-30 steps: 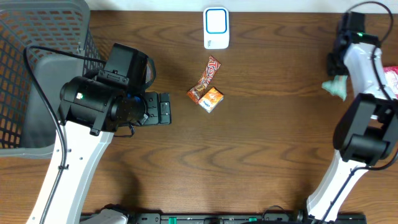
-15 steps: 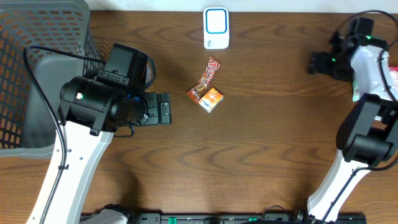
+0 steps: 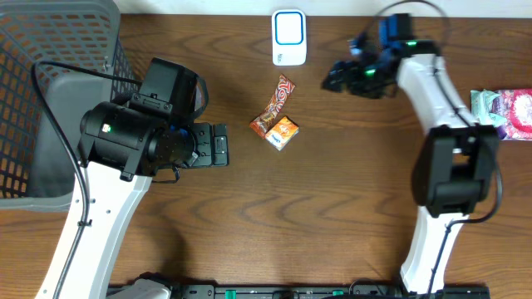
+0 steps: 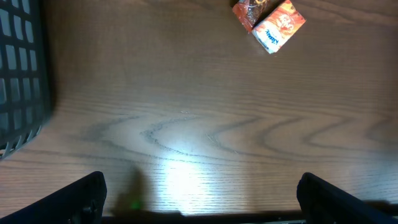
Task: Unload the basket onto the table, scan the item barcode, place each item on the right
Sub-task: 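Move the right gripper to the centre and grasp the orange tissue pack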
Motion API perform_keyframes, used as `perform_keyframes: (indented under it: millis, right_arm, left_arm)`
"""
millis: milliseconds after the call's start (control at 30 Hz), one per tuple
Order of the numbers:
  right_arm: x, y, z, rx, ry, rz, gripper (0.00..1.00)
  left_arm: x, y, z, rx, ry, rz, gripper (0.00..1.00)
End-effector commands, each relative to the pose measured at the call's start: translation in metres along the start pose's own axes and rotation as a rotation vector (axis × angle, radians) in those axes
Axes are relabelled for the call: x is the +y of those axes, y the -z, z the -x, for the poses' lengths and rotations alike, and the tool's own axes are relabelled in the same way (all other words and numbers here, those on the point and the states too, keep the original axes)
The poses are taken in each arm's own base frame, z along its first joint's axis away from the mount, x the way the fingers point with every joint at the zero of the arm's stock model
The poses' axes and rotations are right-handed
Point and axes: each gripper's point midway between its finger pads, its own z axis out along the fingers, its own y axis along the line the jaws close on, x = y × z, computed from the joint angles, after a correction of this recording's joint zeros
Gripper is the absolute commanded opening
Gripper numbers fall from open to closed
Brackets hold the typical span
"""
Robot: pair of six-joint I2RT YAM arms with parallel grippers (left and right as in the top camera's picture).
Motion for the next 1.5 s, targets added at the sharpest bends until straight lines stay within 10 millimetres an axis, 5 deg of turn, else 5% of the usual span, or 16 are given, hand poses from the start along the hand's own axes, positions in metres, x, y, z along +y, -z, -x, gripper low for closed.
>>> perform_keyframes:
  millis: [0, 133, 467, 767, 1000, 1133, 1200, 1333, 1467]
  right_arm:
    - [0.031, -0.022, -0.021, 0.055, -0.028, -0.029, 0.71]
    - [0.049, -0.044, -0.041, 0.089, -0.089, -0.099, 0.56]
    - [0.040, -0.079, -0.091, 0.155, -0.340, -0.196, 0.58]
    - [0.055, -0.098, -0.102, 0.186, -0.342, -0.033, 0.56]
    - [0.056, -0.106, -0.109, 0.192, -0.368, 0.008, 0.36]
    - [0.053, -0.109, -0.118, 0.210, -0.389, 0.012, 0.16]
    - [0.057, -0.110, -0.121, 0.226, -0.391, 0.045, 0.01]
    - [0.079, -0.102, -0.113, 0.237, -0.290, 0.210, 0.01]
    - [0.124, -0.056, -0.089, 0.238, -0.147, 0.655, 0.01]
  left_arm:
    - [0.003, 0.004, 0.003, -0.017, 0.001, 0.012, 0.98]
    - [0.003, 0.004, 0.003, -0.017, 0.001, 0.012, 0.98]
    - [0.003, 0.004, 0.003, -0.017, 0.001, 0.012, 0.98]
    - [0.003, 0.004, 0.003, -0.017, 0.001, 0.012, 0.98]
    - [0.003, 0.004, 0.003, -0.017, 0.001, 0.012, 0.98]
    - [0.003, 0.004, 0.003, -0.017, 0.001, 0.012, 0.98]
    - [0.003, 0.004, 0.003, -0.017, 0.001, 0.012, 0.98]
    - [0.003, 0.004, 0.003, -0.017, 0.001, 0.012, 0.98]
    - [0.003, 0.004, 0.003, -0.017, 0.001, 0.012, 0.98]
